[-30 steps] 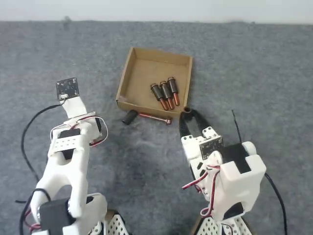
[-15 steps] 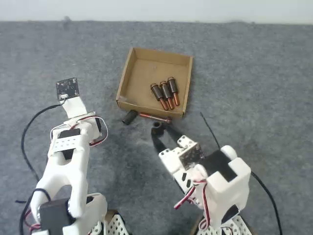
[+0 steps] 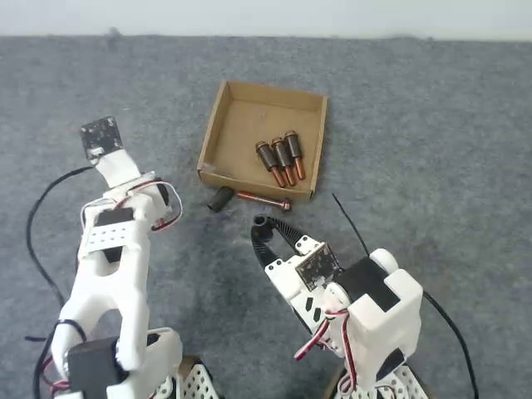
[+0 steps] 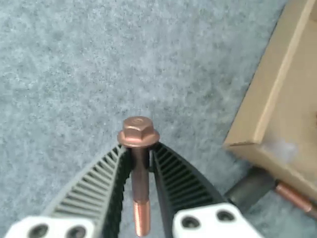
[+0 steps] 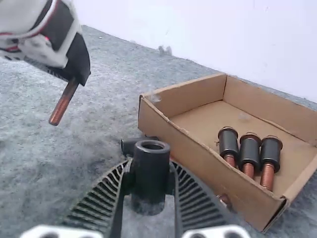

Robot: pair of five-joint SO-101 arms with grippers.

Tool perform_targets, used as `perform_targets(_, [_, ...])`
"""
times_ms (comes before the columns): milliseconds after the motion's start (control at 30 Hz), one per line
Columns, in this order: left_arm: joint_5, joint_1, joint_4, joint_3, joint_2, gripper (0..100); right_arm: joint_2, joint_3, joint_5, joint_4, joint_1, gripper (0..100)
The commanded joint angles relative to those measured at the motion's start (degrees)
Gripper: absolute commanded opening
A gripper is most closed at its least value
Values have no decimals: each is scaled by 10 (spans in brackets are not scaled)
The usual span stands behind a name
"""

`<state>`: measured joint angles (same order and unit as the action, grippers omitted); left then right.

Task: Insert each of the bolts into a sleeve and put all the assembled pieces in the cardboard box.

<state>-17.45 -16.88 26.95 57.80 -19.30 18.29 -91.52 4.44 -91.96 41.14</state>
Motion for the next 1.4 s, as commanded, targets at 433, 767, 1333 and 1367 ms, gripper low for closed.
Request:
perform_targets(433, [-23,104,-18,83,-311,10,-8,-14,-4,2,1,6])
perform_targets(767, [-23,186,-17,96,-424,10,-7,-14,-3,2,1,6])
perform_targets(1333, [-54,305,-18,179,-517,11,-7,-14,-3,2,4,6])
perform_targets(1367, [-76,305,-18,183,-523,11,-7,-14,-3,2,5,6])
